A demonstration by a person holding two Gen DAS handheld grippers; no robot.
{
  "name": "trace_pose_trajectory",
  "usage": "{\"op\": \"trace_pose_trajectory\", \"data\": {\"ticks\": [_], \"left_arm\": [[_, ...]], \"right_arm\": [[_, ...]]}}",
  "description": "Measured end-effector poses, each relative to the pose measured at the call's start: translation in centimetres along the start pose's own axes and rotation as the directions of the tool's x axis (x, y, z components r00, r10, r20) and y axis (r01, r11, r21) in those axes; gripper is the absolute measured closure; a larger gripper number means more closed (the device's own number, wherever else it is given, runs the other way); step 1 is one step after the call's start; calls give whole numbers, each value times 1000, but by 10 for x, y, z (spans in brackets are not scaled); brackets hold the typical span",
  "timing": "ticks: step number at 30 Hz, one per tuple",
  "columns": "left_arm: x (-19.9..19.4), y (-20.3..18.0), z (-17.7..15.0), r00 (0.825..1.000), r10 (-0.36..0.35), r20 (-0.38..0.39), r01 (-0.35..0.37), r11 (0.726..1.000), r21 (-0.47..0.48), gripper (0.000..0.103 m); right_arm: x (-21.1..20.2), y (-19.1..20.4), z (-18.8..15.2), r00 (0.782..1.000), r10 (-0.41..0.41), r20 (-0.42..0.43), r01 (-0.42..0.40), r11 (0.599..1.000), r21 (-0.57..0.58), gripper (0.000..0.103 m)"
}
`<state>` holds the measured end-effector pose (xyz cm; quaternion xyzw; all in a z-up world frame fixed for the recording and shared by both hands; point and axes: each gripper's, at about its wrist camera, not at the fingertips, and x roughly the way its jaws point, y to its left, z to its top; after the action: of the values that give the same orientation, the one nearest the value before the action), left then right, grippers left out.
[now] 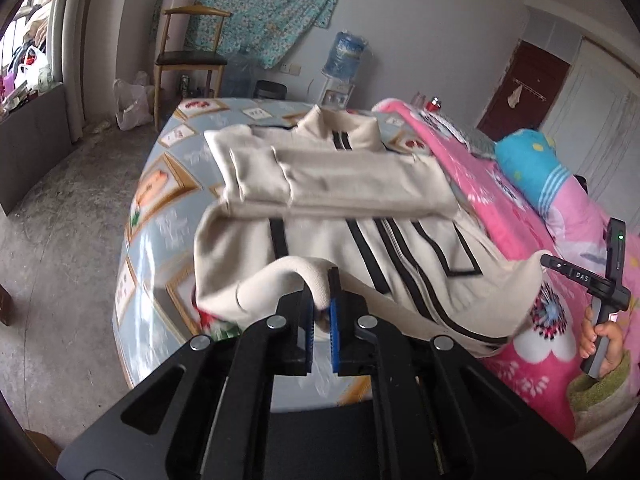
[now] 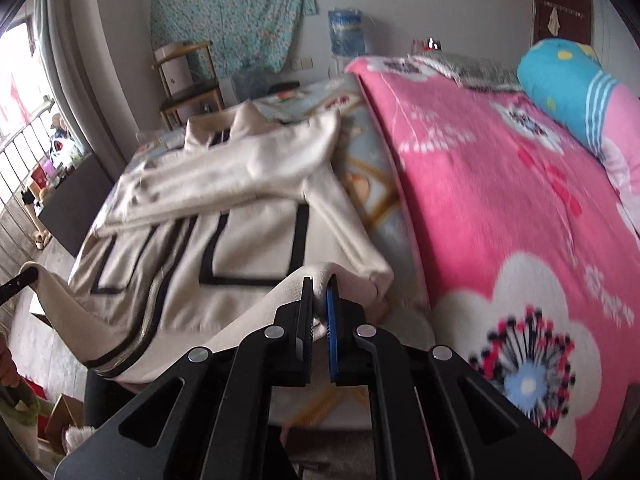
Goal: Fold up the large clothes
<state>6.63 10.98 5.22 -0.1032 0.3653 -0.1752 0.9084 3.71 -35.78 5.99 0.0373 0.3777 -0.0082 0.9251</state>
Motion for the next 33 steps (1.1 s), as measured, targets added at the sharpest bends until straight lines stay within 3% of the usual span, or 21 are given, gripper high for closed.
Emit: {"op": "trace_pose_trajectory", "data": {"ticks": [5,10,14,16,18,19,20,21,22,25,33], "left_arm": [[34,16,40,999,38,-10,-38,999,5,98],[78,37,60,994,100,-45,-100,995,9,97],[117,58,62,985,139,-106,-140,990,-7,92],[126,67,61,983,128,-131,-134,990,-42,91],[125,72,59,985,110,-129,-120,990,-75,88],[121,74,58,987,103,-120,-114,990,-89,84],[117,74,57,987,120,-105,-129,987,-91,77],[107,73,56,982,172,-71,-178,981,-83,61],[98,74,55,979,202,-39,-205,976,-80,55],[75,78,51,976,220,-12,-220,970,-108,55],[53,55,0,992,94,-90,-108,980,-166,42]], "right_arm": [[35,7,46,999,19,39,-19,1000,6,97],[95,7,79,1000,19,22,-20,999,51,97],[164,-6,90,993,59,-98,-44,987,152,97],[179,-11,88,989,68,-133,-43,983,178,91],[180,-18,87,988,100,-117,-73,973,218,83],[177,-21,86,989,95,-112,-67,971,231,65],[169,-25,86,994,73,-86,-51,969,241,53],[159,-28,85,997,60,-54,-44,968,249,41],[151,-32,84,998,58,-37,-47,966,253,41],[129,-40,78,997,64,-29,-54,959,278,40],[91,-48,22,985,135,-104,-90,930,356,30]]}}
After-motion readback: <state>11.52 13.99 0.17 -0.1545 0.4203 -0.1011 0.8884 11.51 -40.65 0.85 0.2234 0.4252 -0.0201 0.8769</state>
